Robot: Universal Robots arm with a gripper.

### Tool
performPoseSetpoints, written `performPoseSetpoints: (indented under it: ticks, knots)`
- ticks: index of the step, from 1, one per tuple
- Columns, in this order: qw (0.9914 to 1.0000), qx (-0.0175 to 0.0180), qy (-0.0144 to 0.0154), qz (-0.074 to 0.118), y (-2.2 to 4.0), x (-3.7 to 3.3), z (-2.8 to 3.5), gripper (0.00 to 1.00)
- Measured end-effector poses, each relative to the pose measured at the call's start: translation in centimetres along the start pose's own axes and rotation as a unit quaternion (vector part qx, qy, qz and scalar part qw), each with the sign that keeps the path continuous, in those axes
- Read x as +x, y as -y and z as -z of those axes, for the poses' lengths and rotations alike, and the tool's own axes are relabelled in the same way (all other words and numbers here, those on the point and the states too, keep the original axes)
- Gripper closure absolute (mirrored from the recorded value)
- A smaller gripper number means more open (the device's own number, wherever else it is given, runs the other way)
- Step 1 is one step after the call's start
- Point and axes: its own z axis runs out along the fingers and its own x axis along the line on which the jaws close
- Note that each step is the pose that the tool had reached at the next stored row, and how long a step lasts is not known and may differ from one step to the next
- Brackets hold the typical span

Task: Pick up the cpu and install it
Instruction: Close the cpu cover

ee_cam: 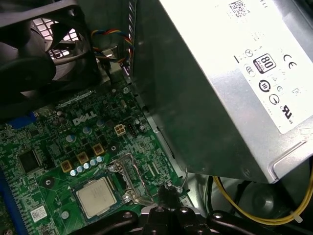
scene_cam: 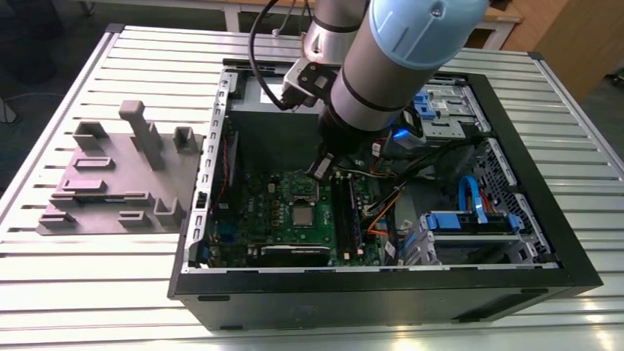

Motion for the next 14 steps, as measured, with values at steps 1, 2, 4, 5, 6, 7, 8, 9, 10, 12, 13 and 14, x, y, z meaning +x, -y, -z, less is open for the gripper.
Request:
performPoseSetpoints:
  ticks: [1,2,4,5,6,7,8,9,10,12,13,14]
  knots:
    - [1.00000,0.0000,0.0000,0.000,0.02,0.04,0.01,0.89]
    - [1.00000,0.0000,-0.0001,0.001,0.03,0.09,0.02,0.89]
    - [1.00000,-0.0002,-0.0003,0.001,0.07,0.21,0.05,0.89]
    - [1.00000,-0.0003,-0.0004,0.002,0.08,0.27,0.06,0.89]
    - [1.00000,-0.0003,-0.0005,0.002,0.09,0.32,0.07,0.89]
    - [1.00000,-0.0004,-0.0006,0.003,0.09,0.36,0.08,0.89]
    - [0.99999,-0.0005,-0.0007,0.003,0.09,0.40,0.08,0.89]
    - [0.99999,-0.0005,-0.0009,0.004,0.08,0.42,0.09,0.89]
    - [0.99999,-0.0005,-0.0009,0.004,0.06,0.42,0.09,0.89]
    - [0.99999,-0.0006,-0.0010,0.004,0.05,0.44,0.12,0.89]
    - [0.99999,-0.0006,-0.0011,0.005,0.04,0.43,0.16,0.89]
    - [0.99999,-0.0006,-0.0011,0.005,0.02,0.43,0.19,0.89]
